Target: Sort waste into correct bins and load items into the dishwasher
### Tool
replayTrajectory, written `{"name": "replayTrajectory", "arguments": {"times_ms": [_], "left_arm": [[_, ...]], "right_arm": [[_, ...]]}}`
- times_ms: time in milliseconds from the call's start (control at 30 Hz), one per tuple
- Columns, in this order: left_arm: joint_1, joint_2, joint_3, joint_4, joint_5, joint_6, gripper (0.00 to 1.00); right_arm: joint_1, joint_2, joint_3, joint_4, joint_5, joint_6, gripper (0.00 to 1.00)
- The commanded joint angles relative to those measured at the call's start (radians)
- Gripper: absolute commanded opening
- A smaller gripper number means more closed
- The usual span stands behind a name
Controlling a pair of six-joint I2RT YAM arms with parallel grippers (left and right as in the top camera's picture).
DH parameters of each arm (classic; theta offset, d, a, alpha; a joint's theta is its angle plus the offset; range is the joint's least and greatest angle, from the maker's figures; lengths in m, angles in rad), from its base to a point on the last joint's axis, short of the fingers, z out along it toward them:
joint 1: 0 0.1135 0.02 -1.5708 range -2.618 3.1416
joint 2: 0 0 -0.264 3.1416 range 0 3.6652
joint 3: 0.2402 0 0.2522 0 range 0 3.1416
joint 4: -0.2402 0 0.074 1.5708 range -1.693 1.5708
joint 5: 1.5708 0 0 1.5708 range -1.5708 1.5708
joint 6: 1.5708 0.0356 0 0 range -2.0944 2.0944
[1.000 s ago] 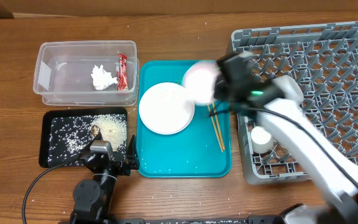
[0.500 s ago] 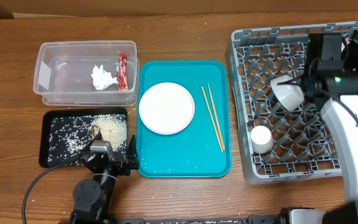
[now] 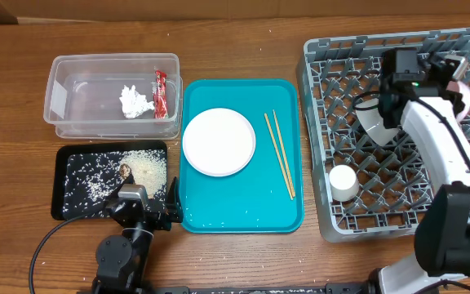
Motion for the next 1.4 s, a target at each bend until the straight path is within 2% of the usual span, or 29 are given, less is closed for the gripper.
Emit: {"name": "replayTrajectory", "arguments": {"times_ms": [0,200,400,633,867,1067,1133,1367], "left_arm": [[0.006,-0.011,-0.004,0.003,0.008,-0.01,1.0],[0.006,-0.011,-0.004,0.004,0.008,-0.01,1.0],[0.006,-0.011,-0.004,0.003,0.008,-0.01,1.0],[0.006,-0.011,-0.004,0.003,0.008,-0.01,1.0],[0.006,-0.011,-0.004,0.004,0.008,-0.01,1.0],[0.006,-0.011,-0.004,0.004,0.008,-0.01,1.0],[0.006,-0.011,-0.004,0.004,0.008,-0.01,1.0],[0.006,-0.011,-0.004,0.003,0.008,-0.01,1.0]], "right_arm": [[0.038,0.007,-0.002,0.001,0.04,-0.002,0.04],[0.076,0.011,-0.005,-0.025,0.045,-0.002,0.04],[0.053,0.011,-0.007,-0.004,0.161,-0.002,0.04],[0.004,0.011,-0.067,0.01,0.098,-0.002,0.04],[0.072,0.011,-0.085,0.019,0.061,-0.002,0.04],[0.119,0.011,-0.085,0.005,0.061,-0.002,0.23],[0.126,0.011,-0.085,-0.004,0.06,-0.001,0.33],[0.18,-0.056,-0.077,0.01,0.005,0.03,0.4]]}}
